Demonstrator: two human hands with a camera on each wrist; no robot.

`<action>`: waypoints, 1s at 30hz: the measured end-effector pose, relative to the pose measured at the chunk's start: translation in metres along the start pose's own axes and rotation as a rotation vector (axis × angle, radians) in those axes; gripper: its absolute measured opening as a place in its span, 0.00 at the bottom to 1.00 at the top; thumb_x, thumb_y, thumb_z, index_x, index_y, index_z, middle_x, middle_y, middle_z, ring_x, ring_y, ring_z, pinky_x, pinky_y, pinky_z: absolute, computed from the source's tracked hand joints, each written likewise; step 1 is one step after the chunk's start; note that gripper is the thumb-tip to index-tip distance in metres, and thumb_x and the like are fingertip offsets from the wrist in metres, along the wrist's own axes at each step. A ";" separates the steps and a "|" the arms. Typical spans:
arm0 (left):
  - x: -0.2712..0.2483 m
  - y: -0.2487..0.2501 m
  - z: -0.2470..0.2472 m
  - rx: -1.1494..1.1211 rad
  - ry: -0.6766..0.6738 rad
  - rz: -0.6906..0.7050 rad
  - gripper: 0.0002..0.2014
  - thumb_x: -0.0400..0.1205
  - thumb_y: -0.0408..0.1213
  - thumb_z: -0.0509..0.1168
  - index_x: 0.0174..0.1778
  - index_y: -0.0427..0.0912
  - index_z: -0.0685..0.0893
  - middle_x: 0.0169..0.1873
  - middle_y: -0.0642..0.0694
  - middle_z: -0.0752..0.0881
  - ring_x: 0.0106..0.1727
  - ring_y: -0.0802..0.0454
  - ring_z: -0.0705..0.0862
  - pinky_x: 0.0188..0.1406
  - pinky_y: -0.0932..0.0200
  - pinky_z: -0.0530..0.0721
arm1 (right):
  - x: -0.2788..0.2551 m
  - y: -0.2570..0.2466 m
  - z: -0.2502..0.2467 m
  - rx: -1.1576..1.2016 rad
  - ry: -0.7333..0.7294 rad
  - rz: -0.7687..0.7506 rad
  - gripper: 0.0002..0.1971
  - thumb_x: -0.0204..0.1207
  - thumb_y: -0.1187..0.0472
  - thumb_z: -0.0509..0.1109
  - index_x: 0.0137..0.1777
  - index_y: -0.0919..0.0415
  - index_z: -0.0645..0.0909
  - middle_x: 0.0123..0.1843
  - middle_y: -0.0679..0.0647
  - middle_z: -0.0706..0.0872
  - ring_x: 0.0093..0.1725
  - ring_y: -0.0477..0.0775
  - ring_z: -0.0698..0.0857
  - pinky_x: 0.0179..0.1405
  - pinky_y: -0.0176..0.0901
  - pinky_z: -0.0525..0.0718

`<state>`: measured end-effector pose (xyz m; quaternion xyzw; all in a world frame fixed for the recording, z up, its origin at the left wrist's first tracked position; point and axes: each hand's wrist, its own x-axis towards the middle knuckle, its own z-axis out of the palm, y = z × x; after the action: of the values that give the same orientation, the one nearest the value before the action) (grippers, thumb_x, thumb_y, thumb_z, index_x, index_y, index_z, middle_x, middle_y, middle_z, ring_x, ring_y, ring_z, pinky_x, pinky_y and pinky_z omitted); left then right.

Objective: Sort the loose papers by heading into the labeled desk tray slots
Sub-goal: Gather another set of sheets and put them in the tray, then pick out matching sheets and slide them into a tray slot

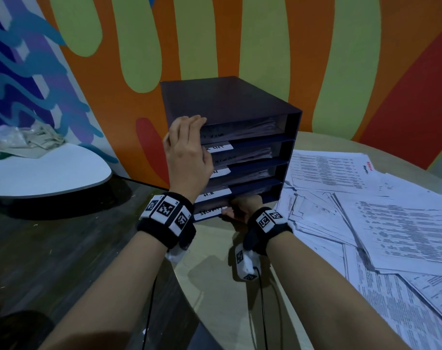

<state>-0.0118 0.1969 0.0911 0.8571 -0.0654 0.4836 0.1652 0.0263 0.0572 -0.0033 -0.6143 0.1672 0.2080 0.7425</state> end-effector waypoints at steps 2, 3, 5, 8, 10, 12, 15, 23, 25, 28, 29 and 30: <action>0.000 0.003 0.001 -0.002 -0.008 -0.027 0.26 0.72 0.31 0.65 0.69 0.40 0.77 0.67 0.44 0.79 0.73 0.43 0.69 0.69 0.43 0.73 | -0.012 -0.006 -0.013 -0.053 -0.005 0.058 0.05 0.83 0.69 0.64 0.56 0.71 0.75 0.46 0.65 0.83 0.33 0.59 0.88 0.24 0.39 0.85; 0.001 0.005 0.001 0.001 -0.006 -0.046 0.26 0.72 0.32 0.65 0.69 0.40 0.77 0.67 0.44 0.79 0.74 0.42 0.70 0.69 0.42 0.72 | -0.017 -0.010 -0.020 -0.024 -0.014 0.100 0.04 0.82 0.70 0.65 0.51 0.73 0.76 0.42 0.67 0.83 0.29 0.61 0.88 0.20 0.39 0.84; 0.003 0.011 0.001 0.022 0.012 -0.105 0.23 0.75 0.39 0.66 0.67 0.42 0.77 0.67 0.45 0.79 0.74 0.42 0.70 0.73 0.38 0.67 | -0.028 -0.022 -0.038 -0.081 0.008 0.060 0.04 0.80 0.71 0.67 0.48 0.74 0.76 0.37 0.69 0.84 0.24 0.60 0.86 0.17 0.39 0.82; 0.003 0.032 0.002 0.024 0.045 -0.173 0.21 0.80 0.49 0.64 0.65 0.43 0.79 0.66 0.46 0.79 0.78 0.44 0.65 0.80 0.34 0.46 | -0.062 -0.042 -0.082 -0.234 0.122 -0.131 0.03 0.79 0.70 0.68 0.46 0.70 0.77 0.37 0.68 0.83 0.19 0.57 0.82 0.18 0.39 0.81; 0.000 0.056 0.006 -0.020 0.067 -0.104 0.20 0.81 0.49 0.64 0.65 0.42 0.79 0.65 0.45 0.79 0.80 0.44 0.62 0.81 0.36 0.40 | -0.072 -0.051 -0.125 -0.309 0.265 -0.244 0.04 0.77 0.69 0.70 0.44 0.71 0.81 0.36 0.65 0.84 0.24 0.58 0.81 0.22 0.41 0.82; -0.006 0.090 0.018 -0.137 0.045 0.011 0.19 0.81 0.47 0.65 0.66 0.41 0.79 0.66 0.43 0.79 0.80 0.43 0.62 0.82 0.39 0.41 | -0.080 -0.056 -0.176 -0.359 0.472 -0.342 0.04 0.73 0.66 0.74 0.40 0.67 0.82 0.36 0.60 0.84 0.33 0.58 0.82 0.29 0.43 0.81; -0.018 0.133 0.044 -0.298 -0.139 0.129 0.21 0.80 0.45 0.65 0.66 0.40 0.79 0.66 0.42 0.78 0.77 0.42 0.66 0.83 0.41 0.47 | -0.096 -0.054 -0.243 -0.411 0.778 -0.318 0.10 0.69 0.64 0.76 0.48 0.63 0.82 0.47 0.63 0.86 0.52 0.63 0.85 0.50 0.49 0.83; -0.066 0.214 0.134 -0.176 -1.105 0.323 0.51 0.73 0.63 0.70 0.85 0.46 0.51 0.84 0.45 0.55 0.85 0.45 0.50 0.83 0.42 0.51 | -0.150 -0.024 -0.376 -0.145 1.160 0.051 0.41 0.73 0.62 0.74 0.79 0.70 0.53 0.78 0.70 0.61 0.75 0.70 0.66 0.64 0.58 0.74; -0.079 0.223 0.148 -0.098 -1.245 0.353 0.55 0.74 0.62 0.71 0.86 0.47 0.44 0.86 0.45 0.47 0.86 0.45 0.45 0.83 0.39 0.49 | -0.150 -0.015 -0.395 0.013 1.101 0.056 0.43 0.71 0.64 0.78 0.78 0.72 0.53 0.75 0.70 0.68 0.70 0.69 0.74 0.57 0.55 0.79; -0.082 0.232 0.163 -0.058 -1.351 0.323 0.55 0.75 0.57 0.72 0.86 0.48 0.40 0.86 0.46 0.43 0.86 0.43 0.45 0.82 0.36 0.54 | -0.144 -0.016 -0.412 0.161 1.037 0.033 0.46 0.67 0.68 0.80 0.78 0.72 0.54 0.60 0.68 0.72 0.55 0.64 0.78 0.44 0.52 0.77; -0.079 0.232 0.166 -0.051 -1.377 0.322 0.55 0.75 0.55 0.73 0.86 0.49 0.40 0.86 0.46 0.42 0.86 0.42 0.47 0.81 0.36 0.57 | -0.141 -0.016 -0.412 0.195 1.018 0.018 0.46 0.65 0.69 0.81 0.78 0.71 0.56 0.56 0.67 0.71 0.49 0.63 0.77 0.38 0.51 0.76; -0.076 0.235 0.168 -0.036 -1.414 0.336 0.55 0.74 0.53 0.74 0.86 0.50 0.40 0.86 0.46 0.42 0.86 0.41 0.48 0.80 0.36 0.60 | -0.138 -0.016 -0.414 0.214 1.005 0.012 0.45 0.63 0.69 0.81 0.77 0.71 0.61 0.54 0.67 0.73 0.42 0.61 0.76 0.31 0.49 0.74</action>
<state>0.0208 -0.0849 -0.0020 0.9402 -0.2954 -0.1684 0.0210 -0.0813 -0.3660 0.0016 -0.5582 0.5272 -0.1270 0.6280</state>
